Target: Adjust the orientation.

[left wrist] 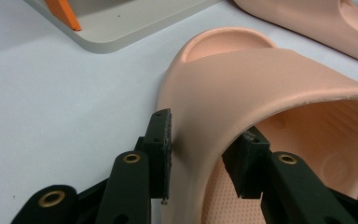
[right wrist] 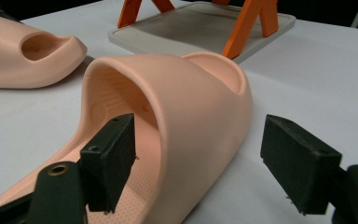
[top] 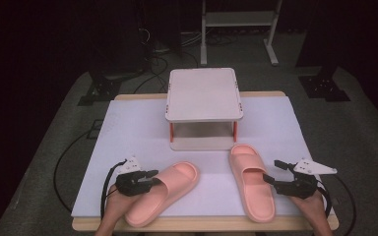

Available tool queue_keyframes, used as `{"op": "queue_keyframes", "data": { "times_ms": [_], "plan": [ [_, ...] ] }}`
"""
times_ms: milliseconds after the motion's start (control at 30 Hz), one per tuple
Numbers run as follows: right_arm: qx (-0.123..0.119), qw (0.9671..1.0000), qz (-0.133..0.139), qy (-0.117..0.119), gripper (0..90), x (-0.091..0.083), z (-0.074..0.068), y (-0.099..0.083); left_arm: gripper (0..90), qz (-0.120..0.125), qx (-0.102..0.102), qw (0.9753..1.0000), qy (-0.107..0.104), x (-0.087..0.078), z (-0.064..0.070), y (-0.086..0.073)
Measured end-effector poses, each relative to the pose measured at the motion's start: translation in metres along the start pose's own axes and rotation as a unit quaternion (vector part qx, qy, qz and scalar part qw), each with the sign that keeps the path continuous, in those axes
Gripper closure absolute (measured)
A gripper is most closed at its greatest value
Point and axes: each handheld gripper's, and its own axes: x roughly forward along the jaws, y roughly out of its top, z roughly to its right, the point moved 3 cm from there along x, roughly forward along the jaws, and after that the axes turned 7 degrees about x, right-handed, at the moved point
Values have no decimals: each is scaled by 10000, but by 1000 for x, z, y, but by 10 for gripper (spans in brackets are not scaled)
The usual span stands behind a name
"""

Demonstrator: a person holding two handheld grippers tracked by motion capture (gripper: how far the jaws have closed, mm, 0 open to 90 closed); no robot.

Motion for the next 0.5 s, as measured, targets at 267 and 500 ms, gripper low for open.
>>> {"op": "queue_keyframes", "data": {
  "times_ms": [267, 500],
  "plan": [
    [-46, 9999, -98, 14, 268, 6, -3, -1, 687, -2, 76, 9999, 119, 0, 0, 0],
    [-71, 9998, -165, 8, 270, 10, -5, -2, 725, 15, 85, 9998, 193, -1, 0, -1]
  ]
}}
